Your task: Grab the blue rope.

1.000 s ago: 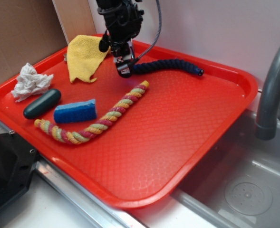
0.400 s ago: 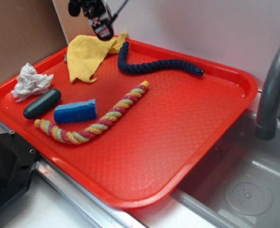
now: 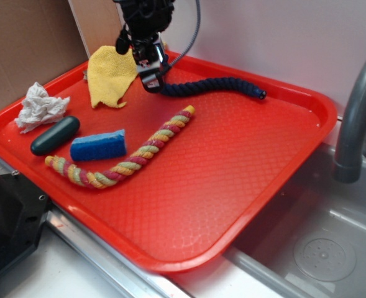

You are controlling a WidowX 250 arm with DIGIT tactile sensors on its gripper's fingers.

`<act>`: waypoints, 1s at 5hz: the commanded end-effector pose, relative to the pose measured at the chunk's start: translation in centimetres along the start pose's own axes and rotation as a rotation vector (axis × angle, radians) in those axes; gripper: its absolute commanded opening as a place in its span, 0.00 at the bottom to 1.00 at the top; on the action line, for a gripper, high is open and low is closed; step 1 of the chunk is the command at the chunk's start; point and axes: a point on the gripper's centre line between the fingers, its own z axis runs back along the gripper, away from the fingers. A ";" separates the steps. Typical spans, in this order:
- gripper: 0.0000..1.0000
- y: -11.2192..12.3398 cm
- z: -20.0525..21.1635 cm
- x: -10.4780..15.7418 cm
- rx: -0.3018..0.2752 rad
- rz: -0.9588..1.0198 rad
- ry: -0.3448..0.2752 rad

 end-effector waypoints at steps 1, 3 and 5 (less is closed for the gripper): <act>1.00 -0.2 -1.3 1.7 0.014 -0.039 -0.002; 0.00 -0.1 -2.8 1.6 0.006 -0.013 0.029; 0.00 -0.2 1.5 0.8 0.107 0.104 -0.009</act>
